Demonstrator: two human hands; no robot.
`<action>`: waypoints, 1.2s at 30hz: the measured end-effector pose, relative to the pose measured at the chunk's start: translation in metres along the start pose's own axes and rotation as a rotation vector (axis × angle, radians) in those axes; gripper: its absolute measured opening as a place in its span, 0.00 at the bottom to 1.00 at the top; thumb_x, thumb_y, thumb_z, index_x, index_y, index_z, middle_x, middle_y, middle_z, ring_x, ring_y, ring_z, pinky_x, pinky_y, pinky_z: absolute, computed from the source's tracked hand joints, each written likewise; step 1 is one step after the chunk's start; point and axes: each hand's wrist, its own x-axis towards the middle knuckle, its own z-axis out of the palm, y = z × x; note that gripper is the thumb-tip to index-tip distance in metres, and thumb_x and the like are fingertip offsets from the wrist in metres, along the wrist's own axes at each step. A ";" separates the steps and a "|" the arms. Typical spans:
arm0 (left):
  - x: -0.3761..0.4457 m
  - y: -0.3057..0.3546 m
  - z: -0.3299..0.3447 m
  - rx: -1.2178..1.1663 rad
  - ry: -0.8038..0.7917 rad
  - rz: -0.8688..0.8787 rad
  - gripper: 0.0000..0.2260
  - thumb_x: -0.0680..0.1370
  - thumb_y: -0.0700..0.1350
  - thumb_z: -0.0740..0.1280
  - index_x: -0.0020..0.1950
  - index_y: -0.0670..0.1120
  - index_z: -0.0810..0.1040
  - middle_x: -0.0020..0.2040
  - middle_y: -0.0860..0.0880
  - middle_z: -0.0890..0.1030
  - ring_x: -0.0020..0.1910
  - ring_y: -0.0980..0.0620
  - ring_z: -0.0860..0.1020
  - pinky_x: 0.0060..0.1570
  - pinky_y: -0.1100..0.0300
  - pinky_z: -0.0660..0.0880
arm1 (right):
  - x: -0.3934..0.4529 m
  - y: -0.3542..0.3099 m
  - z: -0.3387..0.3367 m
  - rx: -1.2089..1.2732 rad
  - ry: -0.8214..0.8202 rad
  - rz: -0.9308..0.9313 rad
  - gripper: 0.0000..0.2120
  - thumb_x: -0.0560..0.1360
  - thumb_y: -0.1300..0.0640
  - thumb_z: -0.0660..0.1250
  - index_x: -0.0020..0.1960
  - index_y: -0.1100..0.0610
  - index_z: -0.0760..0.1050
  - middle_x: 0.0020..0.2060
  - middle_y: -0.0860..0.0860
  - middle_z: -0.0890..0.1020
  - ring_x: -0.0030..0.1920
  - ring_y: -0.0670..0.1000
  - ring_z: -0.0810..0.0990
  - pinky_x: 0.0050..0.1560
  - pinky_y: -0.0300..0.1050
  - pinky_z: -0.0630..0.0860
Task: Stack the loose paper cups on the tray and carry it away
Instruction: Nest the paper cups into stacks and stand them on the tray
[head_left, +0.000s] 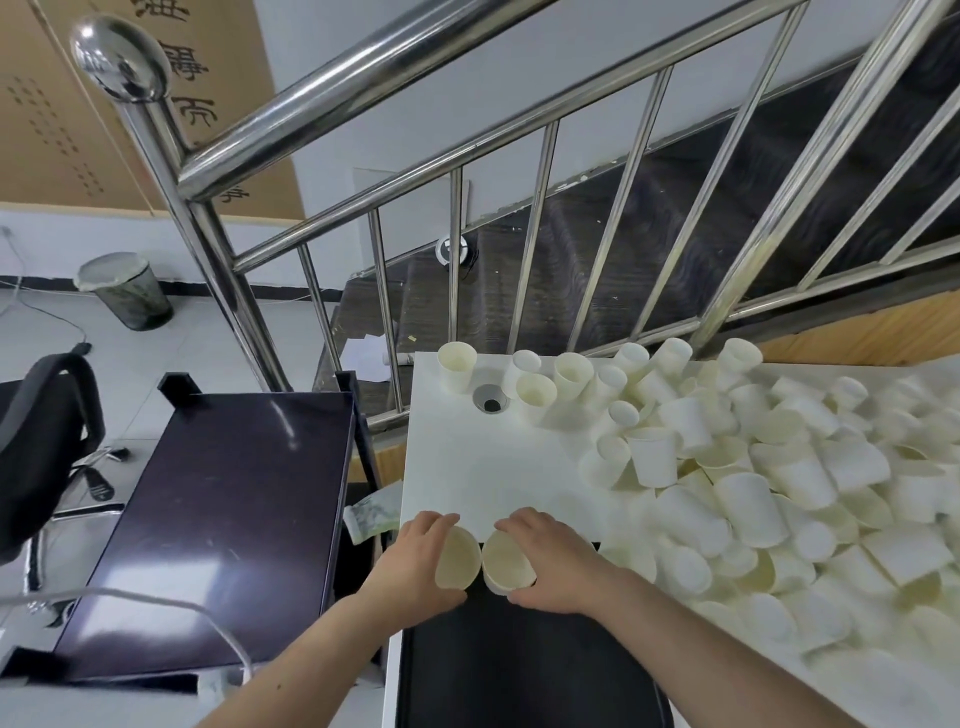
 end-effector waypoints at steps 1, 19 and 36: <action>0.002 0.000 0.000 0.009 -0.001 -0.003 0.38 0.70 0.53 0.70 0.76 0.50 0.55 0.70 0.53 0.61 0.69 0.52 0.62 0.62 0.58 0.69 | 0.001 0.001 0.000 -0.006 -0.003 -0.004 0.38 0.72 0.48 0.71 0.76 0.51 0.57 0.71 0.48 0.63 0.69 0.51 0.65 0.66 0.42 0.63; 0.028 0.000 -0.019 -0.103 0.069 -0.016 0.28 0.74 0.52 0.65 0.73 0.52 0.63 0.68 0.56 0.65 0.66 0.57 0.66 0.63 0.62 0.66 | 0.016 0.020 -0.025 0.093 0.071 -0.008 0.34 0.73 0.43 0.68 0.75 0.49 0.59 0.70 0.45 0.63 0.69 0.48 0.65 0.65 0.44 0.68; 0.183 0.023 -0.057 0.010 0.279 -0.230 0.27 0.76 0.51 0.65 0.73 0.49 0.62 0.71 0.48 0.63 0.69 0.47 0.63 0.63 0.55 0.70 | 0.124 0.095 -0.090 0.059 0.291 0.292 0.32 0.77 0.47 0.66 0.75 0.54 0.57 0.70 0.53 0.60 0.69 0.55 0.61 0.59 0.48 0.73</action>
